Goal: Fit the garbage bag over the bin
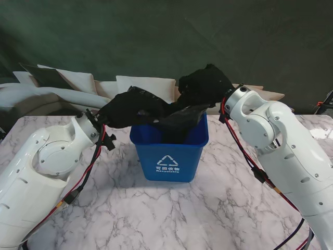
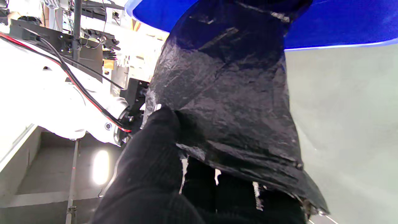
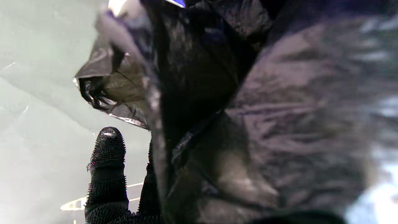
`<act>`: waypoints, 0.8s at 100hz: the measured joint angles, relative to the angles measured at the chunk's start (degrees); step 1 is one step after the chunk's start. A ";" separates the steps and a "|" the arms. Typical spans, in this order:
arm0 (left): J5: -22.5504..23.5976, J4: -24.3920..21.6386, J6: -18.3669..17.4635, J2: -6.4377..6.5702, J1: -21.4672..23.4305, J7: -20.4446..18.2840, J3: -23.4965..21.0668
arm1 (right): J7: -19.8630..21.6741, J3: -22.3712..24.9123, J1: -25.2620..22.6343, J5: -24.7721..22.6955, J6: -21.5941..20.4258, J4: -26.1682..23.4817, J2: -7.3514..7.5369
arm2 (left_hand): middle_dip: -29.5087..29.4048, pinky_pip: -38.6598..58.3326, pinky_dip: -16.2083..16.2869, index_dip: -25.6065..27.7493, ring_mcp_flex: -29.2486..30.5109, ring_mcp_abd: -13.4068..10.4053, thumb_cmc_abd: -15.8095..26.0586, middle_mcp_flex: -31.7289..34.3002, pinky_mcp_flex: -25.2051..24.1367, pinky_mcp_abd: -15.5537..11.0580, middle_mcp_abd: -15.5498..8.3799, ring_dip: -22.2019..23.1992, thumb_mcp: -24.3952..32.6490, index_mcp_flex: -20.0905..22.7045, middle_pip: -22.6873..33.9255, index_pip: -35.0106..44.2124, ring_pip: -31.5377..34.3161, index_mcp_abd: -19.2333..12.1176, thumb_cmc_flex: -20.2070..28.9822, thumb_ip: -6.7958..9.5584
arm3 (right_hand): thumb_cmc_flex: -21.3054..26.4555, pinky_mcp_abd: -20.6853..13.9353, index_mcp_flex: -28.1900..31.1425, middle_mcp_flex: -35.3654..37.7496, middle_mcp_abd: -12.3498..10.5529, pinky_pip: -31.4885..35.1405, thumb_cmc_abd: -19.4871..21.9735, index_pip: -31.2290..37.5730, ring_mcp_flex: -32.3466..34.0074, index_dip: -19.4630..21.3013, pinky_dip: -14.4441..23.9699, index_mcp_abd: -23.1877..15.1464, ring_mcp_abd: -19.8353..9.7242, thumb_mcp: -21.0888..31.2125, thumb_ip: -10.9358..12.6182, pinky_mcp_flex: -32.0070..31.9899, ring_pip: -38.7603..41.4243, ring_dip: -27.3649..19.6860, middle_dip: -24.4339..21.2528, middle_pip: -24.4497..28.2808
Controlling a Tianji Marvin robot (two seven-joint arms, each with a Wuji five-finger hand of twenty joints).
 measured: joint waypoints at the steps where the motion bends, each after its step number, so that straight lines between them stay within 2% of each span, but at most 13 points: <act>1: -0.01 -0.05 -0.10 0.01 0.07 -0.06 -0.07 | -0.08 -0.09 0.11 -0.01 0.19 0.05 -0.04 | 0.00 0.00 0.00 0.00 0.00 0.00 0.00 0.00 0.00 0.00 0.00 0.00 0.00 0.00 0.00 0.00 0.00 0.00 0.00 0.00 | 0.00 0.00 0.00 0.57 0.04 0.03 0.00 0.00 0.58 0.00 0.00 0.00 -0.03 0.01 -0.01 0.01 0.38 0.17 0.29 0.31; 21: -0.01 -1.07 -3.03 0.47 1.79 -1.56 -1.66 | -0.21 -1.39 2.81 0.80 6.88 0.69 -0.70 | 0.00 0.00 0.00 0.00 0.00 0.00 0.00 0.00 0.00 0.00 0.00 0.00 0.00 0.00 0.00 0.00 0.00 0.00 0.00 0.00 | 0.00 0.09 0.02 0.44 0.08 0.45 0.00 0.00 0.59 -0.18 0.05 -0.01 -0.08 0.04 -0.41 0.09 2.62 0.85 1.85 1.63; 46: 0.61 -2.89 -5.85 0.84 5.38 -2.10 -4.75 | 0.47 -4.05 9.14 -0.93 8.57 5.22 -0.99 | -0.01 0.00 0.00 0.00 0.00 0.00 0.13 0.00 0.01 -0.02 0.00 0.00 0.61 -0.71 0.00 -0.45 0.00 0.05 0.04 0.00 | -0.08 0.10 0.85 0.44 0.08 1.54 0.00 0.00 0.59 -0.85 0.14 -0.70 -0.09 -1.66 -1.07 0.71 2.67 0.86 1.90 1.69; 66: 0.50 -4.63 -7.20 0.94 8.21 -1.68 -7.53 | -0.25 -6.43 12.02 -2.06 10.60 9.63 -1.31 | -0.05 0.00 0.00 0.65 -0.46 -0.04 0.13 -0.56 0.01 -0.15 0.22 -0.15 0.61 -0.67 -0.81 -0.23 -1.01 -0.50 0.04 0.00 | -0.01 0.10 0.32 0.45 -0.43 2.16 0.59 -0.04 0.59 -1.56 0.17 -1.50 -0.35 -2.16 -1.09 0.80 2.63 0.80 1.91 1.70; 80: 0.45 -5.49 -8.06 0.96 9.54 -1.09 -8.79 | -1.28 -7.58 12.89 -2.56 11.57 12.62 -1.48 | -0.83 0.00 0.00 0.78 -0.98 -0.04 0.13 -0.71 0.01 -0.50 0.46 -1.65 0.61 -0.67 -3.01 -0.23 -3.01 -0.57 0.04 0.00 | -0.80 0.10 0.64 1.25 -1.26 2.26 0.69 -0.76 0.59 -2.57 0.17 -3.69 -0.68 -5.17 -1.09 0.83 2.41 0.69 1.31 1.71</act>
